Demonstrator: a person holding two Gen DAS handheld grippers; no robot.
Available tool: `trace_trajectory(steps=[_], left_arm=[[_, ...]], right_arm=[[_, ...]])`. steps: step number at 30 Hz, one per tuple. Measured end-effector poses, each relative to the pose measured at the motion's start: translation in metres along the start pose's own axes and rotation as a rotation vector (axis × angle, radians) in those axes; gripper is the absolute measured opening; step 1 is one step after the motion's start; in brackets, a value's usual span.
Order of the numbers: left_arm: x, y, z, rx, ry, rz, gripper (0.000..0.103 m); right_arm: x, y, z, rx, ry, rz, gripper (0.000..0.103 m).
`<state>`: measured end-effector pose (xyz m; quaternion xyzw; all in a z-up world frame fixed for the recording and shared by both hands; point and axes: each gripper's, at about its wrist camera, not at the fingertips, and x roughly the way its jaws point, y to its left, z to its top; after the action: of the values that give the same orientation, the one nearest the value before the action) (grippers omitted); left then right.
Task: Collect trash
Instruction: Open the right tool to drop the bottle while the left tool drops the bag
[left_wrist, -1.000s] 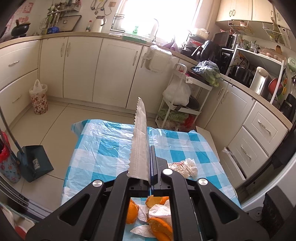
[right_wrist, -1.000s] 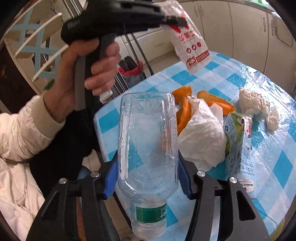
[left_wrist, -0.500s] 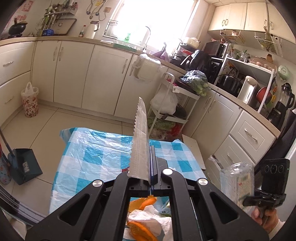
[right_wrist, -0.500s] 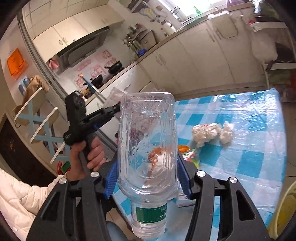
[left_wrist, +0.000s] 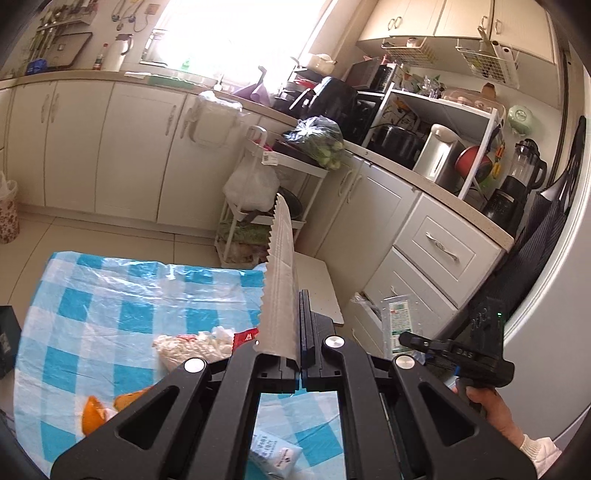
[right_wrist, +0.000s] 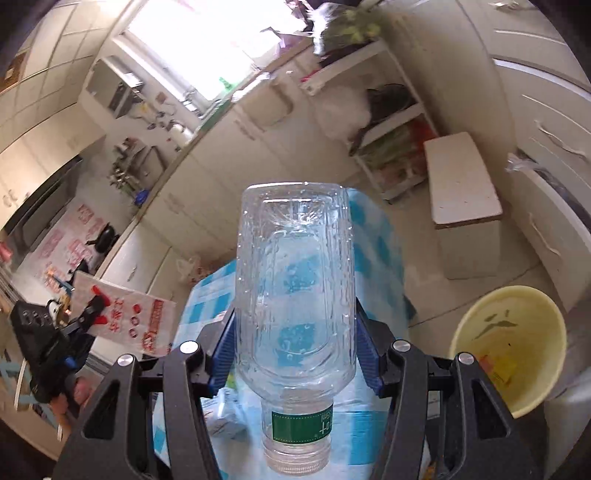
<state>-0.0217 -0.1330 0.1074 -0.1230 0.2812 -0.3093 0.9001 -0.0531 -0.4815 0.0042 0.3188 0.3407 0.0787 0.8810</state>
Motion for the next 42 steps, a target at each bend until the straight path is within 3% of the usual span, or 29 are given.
trace_trajectory(steps=[8, 14, 20, 23, 26, 30, 36, 42], left_arm=[[0.057, -0.064, -0.019, 0.036, 0.081, -0.078, 0.001], [0.100, -0.099, -0.040, 0.055, 0.153, -0.121, 0.001], [0.132, -0.123, -0.059, 0.063, 0.208, -0.143, 0.001], [0.147, -0.131, -0.069, 0.064, 0.234, -0.150, 0.001], [0.163, -0.142, -0.080, 0.070, 0.264, -0.154, 0.001], [0.197, -0.158, -0.097, 0.078, 0.322, -0.156, 0.001], [0.259, -0.183, -0.127, 0.068, 0.426, -0.134, 0.001], [0.321, -0.197, -0.166, 0.031, 0.592, -0.100, 0.001]], right_arm=[[0.016, -0.101, 0.018, 0.185, 0.082, -0.298, 0.056], [0.041, -0.142, 0.009, 0.225, 0.177, -0.385, 0.056], [0.045, -0.168, 0.007, 0.286, 0.194, -0.439, 0.063], [0.027, -0.170, 0.014, 0.328, 0.104, -0.426, 0.066], [-0.003, -0.166, 0.021, 0.363, -0.042, -0.407, 0.072], [-0.037, -0.153, 0.029, 0.338, -0.207, -0.415, 0.078], [-0.052, -0.141, 0.039, 0.273, -0.310, -0.452, 0.078], [-0.058, -0.134, 0.048, 0.174, -0.335, -0.505, 0.078]])
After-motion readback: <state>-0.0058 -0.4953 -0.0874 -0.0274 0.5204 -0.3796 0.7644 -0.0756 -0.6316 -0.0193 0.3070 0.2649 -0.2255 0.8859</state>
